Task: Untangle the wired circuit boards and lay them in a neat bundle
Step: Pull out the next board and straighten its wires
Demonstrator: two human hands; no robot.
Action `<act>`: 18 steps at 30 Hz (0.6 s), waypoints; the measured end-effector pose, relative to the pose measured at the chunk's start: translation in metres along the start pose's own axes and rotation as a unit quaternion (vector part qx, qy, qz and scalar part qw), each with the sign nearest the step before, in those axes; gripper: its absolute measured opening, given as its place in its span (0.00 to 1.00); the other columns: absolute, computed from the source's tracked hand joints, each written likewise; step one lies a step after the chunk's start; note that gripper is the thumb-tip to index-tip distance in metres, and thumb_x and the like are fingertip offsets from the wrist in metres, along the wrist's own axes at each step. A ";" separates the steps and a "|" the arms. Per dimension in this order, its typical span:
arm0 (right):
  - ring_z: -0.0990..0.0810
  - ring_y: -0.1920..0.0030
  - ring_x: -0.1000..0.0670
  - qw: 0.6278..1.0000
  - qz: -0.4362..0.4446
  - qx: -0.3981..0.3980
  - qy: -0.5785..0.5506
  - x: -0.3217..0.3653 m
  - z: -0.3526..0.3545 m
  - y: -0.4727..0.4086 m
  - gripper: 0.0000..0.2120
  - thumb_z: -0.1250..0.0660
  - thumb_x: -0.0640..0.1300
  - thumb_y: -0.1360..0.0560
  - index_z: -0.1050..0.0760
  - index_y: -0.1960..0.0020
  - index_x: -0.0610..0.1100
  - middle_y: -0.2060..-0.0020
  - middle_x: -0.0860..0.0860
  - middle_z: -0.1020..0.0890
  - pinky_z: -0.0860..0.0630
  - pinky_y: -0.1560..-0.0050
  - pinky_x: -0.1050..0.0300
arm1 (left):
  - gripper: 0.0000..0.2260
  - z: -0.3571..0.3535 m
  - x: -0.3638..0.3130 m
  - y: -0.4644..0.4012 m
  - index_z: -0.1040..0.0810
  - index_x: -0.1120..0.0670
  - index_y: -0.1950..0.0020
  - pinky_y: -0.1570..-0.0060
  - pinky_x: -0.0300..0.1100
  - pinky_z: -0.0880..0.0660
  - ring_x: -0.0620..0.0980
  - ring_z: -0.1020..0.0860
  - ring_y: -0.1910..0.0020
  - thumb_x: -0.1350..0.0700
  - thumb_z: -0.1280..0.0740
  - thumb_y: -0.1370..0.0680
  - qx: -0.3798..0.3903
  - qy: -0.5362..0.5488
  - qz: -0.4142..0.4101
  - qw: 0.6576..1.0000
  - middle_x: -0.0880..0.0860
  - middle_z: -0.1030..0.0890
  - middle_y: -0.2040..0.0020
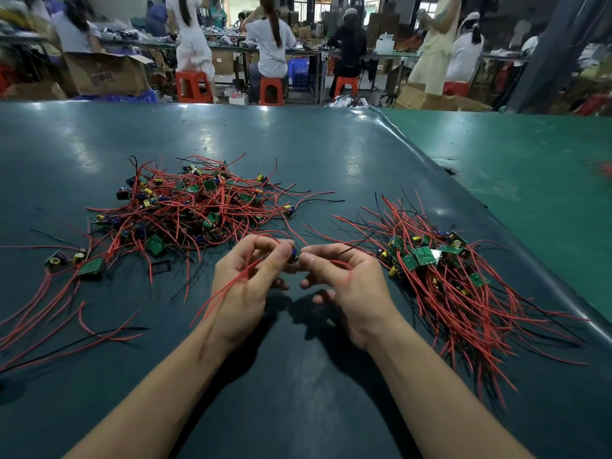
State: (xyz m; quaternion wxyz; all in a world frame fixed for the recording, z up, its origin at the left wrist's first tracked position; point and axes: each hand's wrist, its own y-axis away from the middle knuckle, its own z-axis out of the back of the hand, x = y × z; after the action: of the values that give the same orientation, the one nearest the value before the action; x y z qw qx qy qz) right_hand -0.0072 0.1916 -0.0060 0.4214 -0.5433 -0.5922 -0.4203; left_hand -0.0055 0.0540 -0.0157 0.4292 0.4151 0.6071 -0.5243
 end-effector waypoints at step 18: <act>0.21 0.71 0.53 0.999 -0.037 0.023 -0.003 -0.002 0.000 0.001 0.02 0.28 0.39 0.26 0.20 0.57 0.43 0.63 0.46 0.15 0.30 0.76 0.64 | 0.09 0.005 0.011 -0.001 0.23 0.55 0.62 0.56 0.30 0.29 0.42 0.21 0.56 0.53 0.34 0.24 -0.079 -0.193 -0.129 0.969 0.51 0.20 0.51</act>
State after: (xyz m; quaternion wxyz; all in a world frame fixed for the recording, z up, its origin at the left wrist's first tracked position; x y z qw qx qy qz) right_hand -0.0063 0.1912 -0.0078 0.4164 -0.5123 -0.6224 -0.4204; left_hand -0.0092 0.0499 -0.0264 0.4983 0.1890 0.6008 -0.5958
